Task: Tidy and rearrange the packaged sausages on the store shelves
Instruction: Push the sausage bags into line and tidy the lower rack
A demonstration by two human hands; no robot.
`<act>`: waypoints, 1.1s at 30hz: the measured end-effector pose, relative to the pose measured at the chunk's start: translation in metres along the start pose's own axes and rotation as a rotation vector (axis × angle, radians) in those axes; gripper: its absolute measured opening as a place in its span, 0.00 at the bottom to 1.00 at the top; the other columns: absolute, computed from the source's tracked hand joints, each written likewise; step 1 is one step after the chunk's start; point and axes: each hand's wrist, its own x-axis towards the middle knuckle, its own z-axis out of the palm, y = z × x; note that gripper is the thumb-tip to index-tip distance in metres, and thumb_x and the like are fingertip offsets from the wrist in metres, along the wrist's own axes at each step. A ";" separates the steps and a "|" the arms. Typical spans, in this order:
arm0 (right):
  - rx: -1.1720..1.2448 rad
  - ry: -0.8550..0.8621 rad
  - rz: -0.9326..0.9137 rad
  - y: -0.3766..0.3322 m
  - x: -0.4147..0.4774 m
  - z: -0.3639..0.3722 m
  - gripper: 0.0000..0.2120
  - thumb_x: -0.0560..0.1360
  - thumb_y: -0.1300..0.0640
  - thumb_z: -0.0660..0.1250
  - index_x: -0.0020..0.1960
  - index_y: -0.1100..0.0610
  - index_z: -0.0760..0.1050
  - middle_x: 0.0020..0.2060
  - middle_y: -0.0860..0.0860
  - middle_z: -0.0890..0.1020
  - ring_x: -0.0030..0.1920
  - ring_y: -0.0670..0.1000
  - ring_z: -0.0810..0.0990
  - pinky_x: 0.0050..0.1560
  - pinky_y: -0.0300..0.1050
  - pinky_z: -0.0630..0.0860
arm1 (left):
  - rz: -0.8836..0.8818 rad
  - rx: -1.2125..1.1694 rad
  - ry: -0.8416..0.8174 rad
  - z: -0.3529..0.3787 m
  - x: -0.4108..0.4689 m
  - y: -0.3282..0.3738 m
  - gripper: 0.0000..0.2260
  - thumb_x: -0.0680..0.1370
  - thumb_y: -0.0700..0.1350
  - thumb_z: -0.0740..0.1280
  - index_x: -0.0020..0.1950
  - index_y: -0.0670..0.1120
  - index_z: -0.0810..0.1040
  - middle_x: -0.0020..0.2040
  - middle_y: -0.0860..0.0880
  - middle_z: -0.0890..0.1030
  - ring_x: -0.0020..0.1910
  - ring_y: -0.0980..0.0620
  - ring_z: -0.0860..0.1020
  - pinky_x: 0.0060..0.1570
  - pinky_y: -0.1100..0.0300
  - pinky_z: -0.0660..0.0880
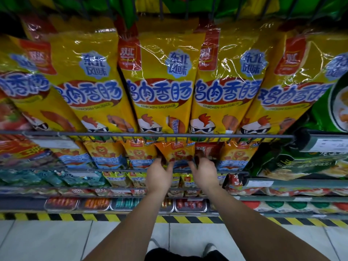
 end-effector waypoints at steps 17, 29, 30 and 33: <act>0.164 0.228 -0.048 0.023 -0.022 -0.009 0.07 0.82 0.54 0.62 0.47 0.56 0.69 0.27 0.49 0.72 0.24 0.47 0.68 0.23 0.39 0.57 | 0.186 -0.128 -0.056 0.013 -0.003 0.023 0.20 0.80 0.54 0.66 0.70 0.47 0.74 0.57 0.49 0.83 0.54 0.48 0.81 0.54 0.52 0.78; 0.091 0.206 0.003 0.029 -0.020 -0.019 0.09 0.82 0.53 0.61 0.53 0.60 0.72 0.29 0.52 0.76 0.25 0.52 0.74 0.23 0.46 0.64 | 0.120 -0.091 -0.145 0.022 -0.006 0.024 0.22 0.80 0.55 0.64 0.70 0.45 0.73 0.60 0.47 0.81 0.57 0.46 0.80 0.58 0.49 0.77; 0.078 0.189 0.008 0.029 -0.019 -0.019 0.09 0.82 0.53 0.61 0.53 0.60 0.72 0.29 0.52 0.76 0.25 0.52 0.74 0.23 0.47 0.64 | 0.119 -0.079 -0.143 0.023 -0.006 0.023 0.22 0.80 0.55 0.64 0.70 0.45 0.73 0.60 0.47 0.81 0.57 0.46 0.80 0.57 0.49 0.77; 0.009 0.125 0.042 0.028 -0.015 -0.022 0.10 0.83 0.52 0.60 0.56 0.60 0.71 0.29 0.51 0.75 0.24 0.50 0.72 0.21 0.42 0.60 | 0.131 -0.082 -0.133 0.024 -0.006 0.022 0.21 0.81 0.54 0.64 0.69 0.45 0.74 0.59 0.47 0.82 0.57 0.45 0.79 0.57 0.49 0.77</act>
